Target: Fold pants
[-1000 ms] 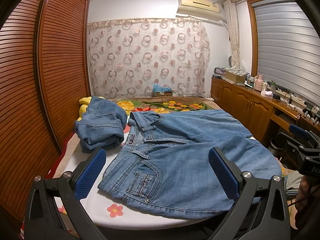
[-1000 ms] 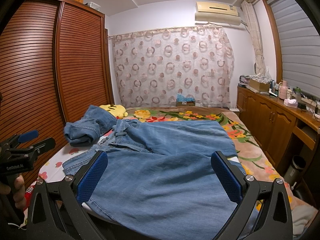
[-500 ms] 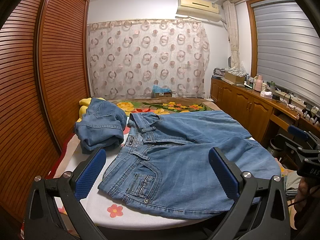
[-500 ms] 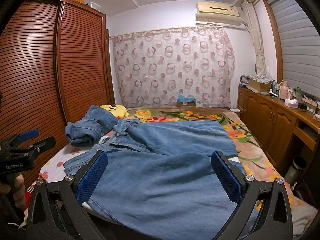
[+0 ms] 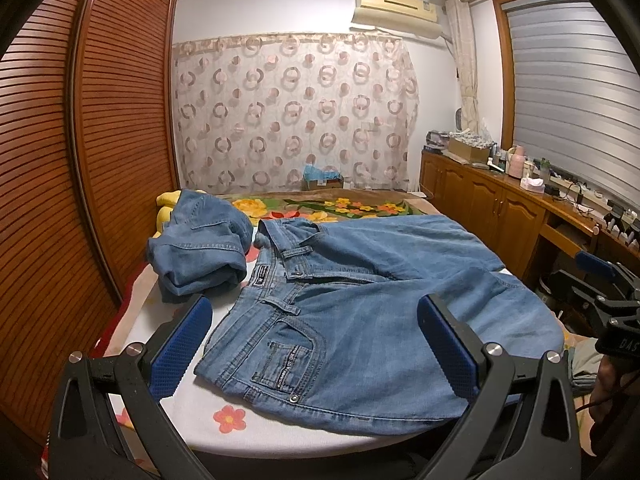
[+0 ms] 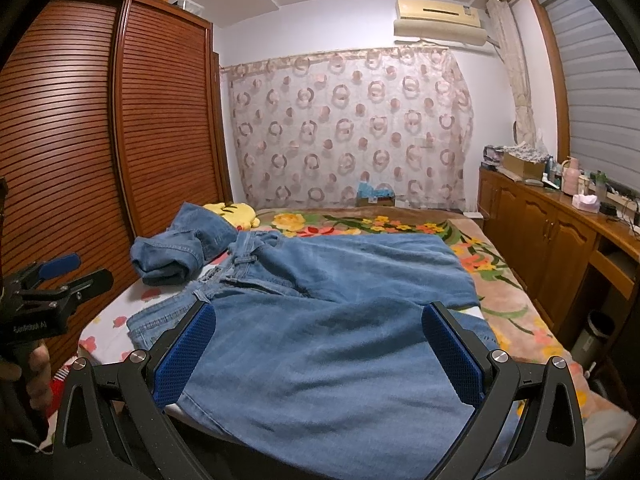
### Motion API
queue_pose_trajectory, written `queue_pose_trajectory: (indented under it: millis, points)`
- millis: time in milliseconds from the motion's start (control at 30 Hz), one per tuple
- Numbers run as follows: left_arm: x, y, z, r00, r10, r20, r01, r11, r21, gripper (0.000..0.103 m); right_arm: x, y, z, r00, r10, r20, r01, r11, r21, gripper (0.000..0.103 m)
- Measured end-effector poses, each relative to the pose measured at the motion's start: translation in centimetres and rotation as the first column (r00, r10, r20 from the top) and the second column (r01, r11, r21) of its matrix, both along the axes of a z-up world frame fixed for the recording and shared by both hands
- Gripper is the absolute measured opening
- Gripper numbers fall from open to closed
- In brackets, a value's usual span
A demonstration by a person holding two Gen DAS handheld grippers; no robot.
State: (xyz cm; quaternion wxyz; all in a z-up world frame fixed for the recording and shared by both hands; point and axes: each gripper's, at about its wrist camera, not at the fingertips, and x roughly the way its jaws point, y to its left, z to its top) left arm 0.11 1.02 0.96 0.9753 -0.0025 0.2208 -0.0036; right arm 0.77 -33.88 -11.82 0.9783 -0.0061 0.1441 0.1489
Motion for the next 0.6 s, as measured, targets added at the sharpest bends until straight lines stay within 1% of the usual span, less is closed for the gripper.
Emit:
queue_pose_trajectory:
  millis: [133,367,600]
  points:
    - [0.4,0.9,-0.3,1.0,0.001,-0.019,-0.001,1.0,-0.005,0.103,0.6,-0.3,-0.1,1.0,0.006,-0.021,-0.006,1.0,-0.003,0.103]
    - [1.3,2.4,-2.3,0.998,0.018,-0.06,-0.018,1.0,-0.01,0.103,1.5,-0.5,-0.2,0.999,-0.005,-0.052,0.003,1.0,-0.029,0.1]
    - [2.3,3.3,-3.9,0.995,0.023,-0.095,-0.024,1.0,-0.01,0.103,2.3,-0.7,-0.2,0.997,-0.012,-0.081,0.009,0.999,-0.032,0.098]
